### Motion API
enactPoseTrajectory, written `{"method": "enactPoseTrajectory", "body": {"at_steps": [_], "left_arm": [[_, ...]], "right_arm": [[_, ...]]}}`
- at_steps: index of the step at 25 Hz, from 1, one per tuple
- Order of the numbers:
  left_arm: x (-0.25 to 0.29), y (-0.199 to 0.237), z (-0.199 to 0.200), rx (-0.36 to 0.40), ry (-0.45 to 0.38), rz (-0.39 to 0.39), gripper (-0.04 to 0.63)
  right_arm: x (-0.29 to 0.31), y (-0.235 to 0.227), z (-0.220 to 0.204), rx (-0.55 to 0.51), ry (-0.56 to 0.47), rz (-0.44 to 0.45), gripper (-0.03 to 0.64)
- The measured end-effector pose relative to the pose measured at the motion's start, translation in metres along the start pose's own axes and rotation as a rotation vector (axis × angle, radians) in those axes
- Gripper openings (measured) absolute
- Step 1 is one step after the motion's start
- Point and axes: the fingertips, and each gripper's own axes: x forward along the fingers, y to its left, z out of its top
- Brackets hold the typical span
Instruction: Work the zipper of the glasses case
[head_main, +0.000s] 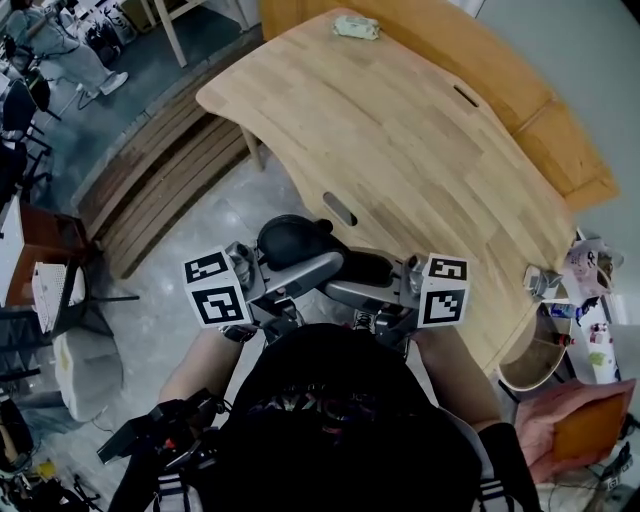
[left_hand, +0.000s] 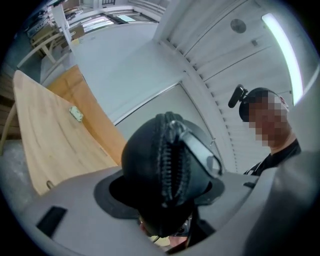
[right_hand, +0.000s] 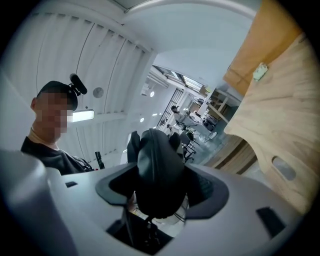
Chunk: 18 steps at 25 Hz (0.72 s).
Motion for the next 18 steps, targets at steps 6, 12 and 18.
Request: {"method": "enactPoseTrajectory", "body": {"at_steps": [6,12,18], "left_arm": [[-0.007,0.007,-0.001,-0.005,-0.003,0.027,0.279],[-0.020,0.028,0.017,-0.033,-0.082,0.103,0.281],[-0.014,0.036,-0.012,0.001,0.042,0.153,0.123]], "right_arm": [[-0.006,-0.006,-0.004,0.011,-0.020,-0.034,0.287],[-0.052,-0.028,0.015,0.016,-0.124,-0.153,0.287],[-0.152,-0.097,0.038,-0.211,-0.137,-0.617,0.287]]}}
